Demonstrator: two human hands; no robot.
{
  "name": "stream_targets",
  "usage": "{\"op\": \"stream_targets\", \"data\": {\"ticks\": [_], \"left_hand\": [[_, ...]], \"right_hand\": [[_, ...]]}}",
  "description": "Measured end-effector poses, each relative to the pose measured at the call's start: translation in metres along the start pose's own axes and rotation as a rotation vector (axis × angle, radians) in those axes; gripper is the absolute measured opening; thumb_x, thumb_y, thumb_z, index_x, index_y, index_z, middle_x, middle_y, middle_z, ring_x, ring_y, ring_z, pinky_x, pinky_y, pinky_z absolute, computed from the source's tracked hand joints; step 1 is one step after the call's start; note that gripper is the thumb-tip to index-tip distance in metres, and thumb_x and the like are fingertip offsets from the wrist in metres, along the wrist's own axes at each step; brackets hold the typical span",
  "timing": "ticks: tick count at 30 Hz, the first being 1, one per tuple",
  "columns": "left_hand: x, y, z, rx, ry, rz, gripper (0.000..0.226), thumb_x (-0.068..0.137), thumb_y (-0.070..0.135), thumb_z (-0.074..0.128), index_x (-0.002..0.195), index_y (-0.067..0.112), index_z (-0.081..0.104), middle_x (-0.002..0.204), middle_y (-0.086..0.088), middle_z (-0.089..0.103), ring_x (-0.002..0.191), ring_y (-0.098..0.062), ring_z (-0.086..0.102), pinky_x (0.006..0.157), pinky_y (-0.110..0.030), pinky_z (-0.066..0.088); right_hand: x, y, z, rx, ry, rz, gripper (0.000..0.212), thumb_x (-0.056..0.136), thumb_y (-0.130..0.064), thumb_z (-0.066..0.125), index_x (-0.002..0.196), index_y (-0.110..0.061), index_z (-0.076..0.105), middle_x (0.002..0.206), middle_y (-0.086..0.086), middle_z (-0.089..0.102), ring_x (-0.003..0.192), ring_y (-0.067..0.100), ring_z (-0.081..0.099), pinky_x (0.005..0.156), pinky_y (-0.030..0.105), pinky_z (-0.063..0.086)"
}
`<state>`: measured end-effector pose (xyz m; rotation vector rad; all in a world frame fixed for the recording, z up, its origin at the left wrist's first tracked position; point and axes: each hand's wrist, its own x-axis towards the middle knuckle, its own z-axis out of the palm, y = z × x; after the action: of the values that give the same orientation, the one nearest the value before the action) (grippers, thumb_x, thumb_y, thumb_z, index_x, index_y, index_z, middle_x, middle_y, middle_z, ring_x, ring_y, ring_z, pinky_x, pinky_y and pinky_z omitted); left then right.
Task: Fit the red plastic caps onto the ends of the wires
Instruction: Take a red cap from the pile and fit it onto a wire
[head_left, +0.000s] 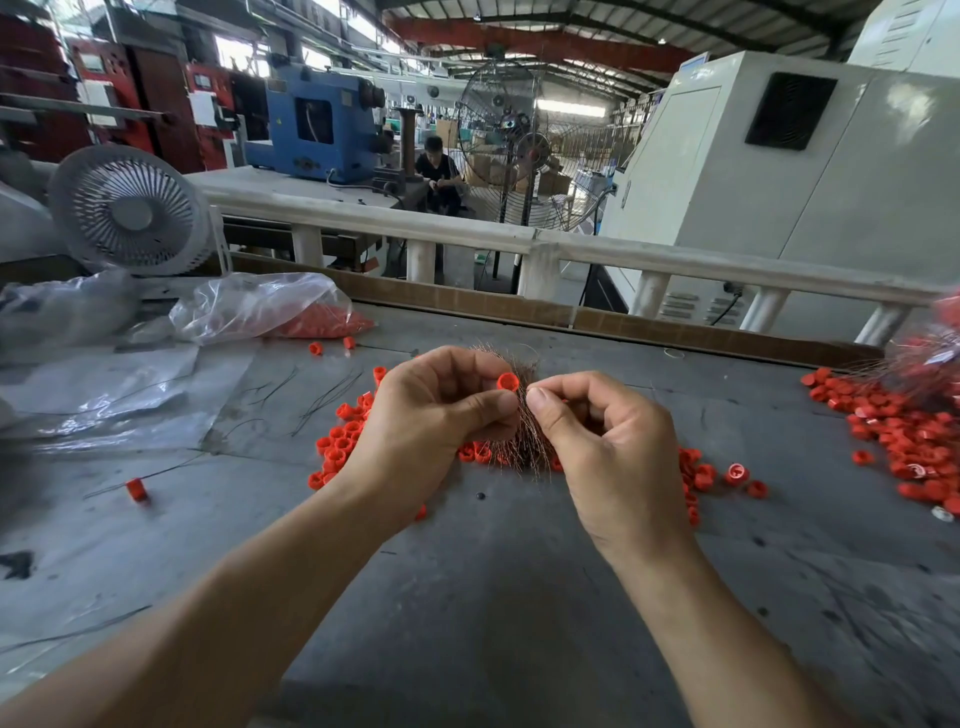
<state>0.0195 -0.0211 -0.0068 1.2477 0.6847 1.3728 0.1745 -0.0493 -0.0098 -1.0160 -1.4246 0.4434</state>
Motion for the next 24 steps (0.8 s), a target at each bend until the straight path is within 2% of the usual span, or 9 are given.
{"op": "stream_targets", "data": {"ticks": [6,14,17,24], "left_hand": [[-0.001,0.0009,0.0012,-0.007,-0.011,0.007,0.028,0.071,0.005,0.075,0.097,0.002,0.067,0.082,-0.011,0.071,0.073,-0.021,0.071,0.073,-0.03,0.062],[-0.0018,0.0008,0.001,-0.007,-0.018,-0.002,0.017,0.087,-0.011,0.065,0.102,-0.003,0.068,0.084,-0.01,0.076,0.079,-0.021,0.076,0.072,-0.028,0.062],[-0.0017,0.0007,0.0009,-0.002,0.006,0.0,0.015,0.086,-0.01,0.066,0.098,0.0,0.069,0.083,-0.01,0.076,0.078,-0.021,0.075,0.071,-0.029,0.063],[-0.0012,0.0004,0.001,0.02,0.02,0.002,0.015,0.085,-0.006,0.068,0.099,0.0,0.07,0.084,-0.011,0.076,0.078,-0.021,0.074,0.075,-0.03,0.063]], "right_hand": [[-0.0009,-0.0011,0.0009,-0.01,-0.035,0.011,0.016,0.093,-0.014,0.074,0.082,-0.024,0.076,0.072,-0.003,0.073,0.063,0.011,0.064,0.058,0.018,0.051],[0.0001,0.0017,-0.0004,-0.021,-0.013,0.035,0.015,0.093,-0.017,0.074,0.081,-0.025,0.076,0.072,-0.004,0.073,0.064,0.01,0.065,0.06,0.02,0.051],[-0.0004,0.0008,0.0003,-0.027,-0.026,0.03,0.016,0.093,-0.016,0.074,0.08,-0.025,0.075,0.069,-0.005,0.071,0.06,0.003,0.06,0.057,0.017,0.048],[-0.0008,0.0021,0.0002,-0.015,-0.037,0.04,0.016,0.093,-0.015,0.074,0.079,-0.024,0.075,0.066,-0.006,0.069,0.057,0.0,0.056,0.055,0.013,0.043]]}}
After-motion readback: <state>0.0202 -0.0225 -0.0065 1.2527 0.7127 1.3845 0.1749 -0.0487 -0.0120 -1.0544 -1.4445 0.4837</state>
